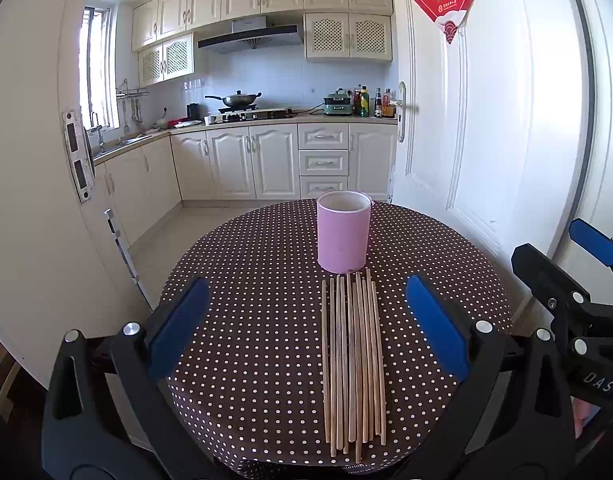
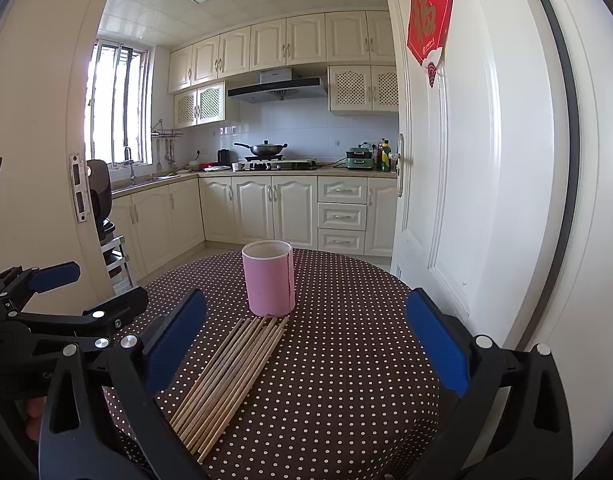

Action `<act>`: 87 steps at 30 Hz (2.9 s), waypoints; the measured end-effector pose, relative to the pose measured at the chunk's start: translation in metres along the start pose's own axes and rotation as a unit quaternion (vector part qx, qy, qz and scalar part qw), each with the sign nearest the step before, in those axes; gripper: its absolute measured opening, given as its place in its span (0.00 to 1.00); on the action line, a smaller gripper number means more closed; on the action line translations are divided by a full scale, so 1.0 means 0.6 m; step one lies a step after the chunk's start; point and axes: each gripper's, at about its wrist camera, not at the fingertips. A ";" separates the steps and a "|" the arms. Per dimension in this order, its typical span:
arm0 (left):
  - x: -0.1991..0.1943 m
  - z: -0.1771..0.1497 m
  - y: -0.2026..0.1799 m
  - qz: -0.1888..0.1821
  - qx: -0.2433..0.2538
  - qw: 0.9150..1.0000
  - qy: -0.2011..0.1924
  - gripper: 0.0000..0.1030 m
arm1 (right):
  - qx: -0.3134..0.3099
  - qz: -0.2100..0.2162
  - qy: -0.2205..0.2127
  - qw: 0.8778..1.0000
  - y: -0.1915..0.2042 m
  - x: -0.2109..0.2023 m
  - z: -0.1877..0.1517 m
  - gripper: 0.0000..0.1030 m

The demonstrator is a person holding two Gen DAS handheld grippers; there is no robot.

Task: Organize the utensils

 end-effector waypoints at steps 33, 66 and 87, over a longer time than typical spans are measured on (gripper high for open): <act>-0.001 -0.003 0.002 0.002 0.003 1.000 0.003 0.94 | 0.011 0.006 0.010 1.000 -0.005 0.001 -0.002 0.93; -0.005 -0.002 0.002 0.001 0.001 1.000 0.002 0.94 | 0.014 0.014 0.010 1.000 -0.008 0.004 -0.002 0.93; 0.040 -0.015 0.012 0.004 -0.013 0.998 0.053 0.94 | 0.030 0.015 0.070 0.997 -0.004 0.048 -0.022 0.93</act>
Point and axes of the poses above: each gripper's, at about its wrist camera, not at the fingertips, and x roughly the way its jaws point, y to its left, z to its top, and after that the axes turned 7 degrees about -y, right-handed
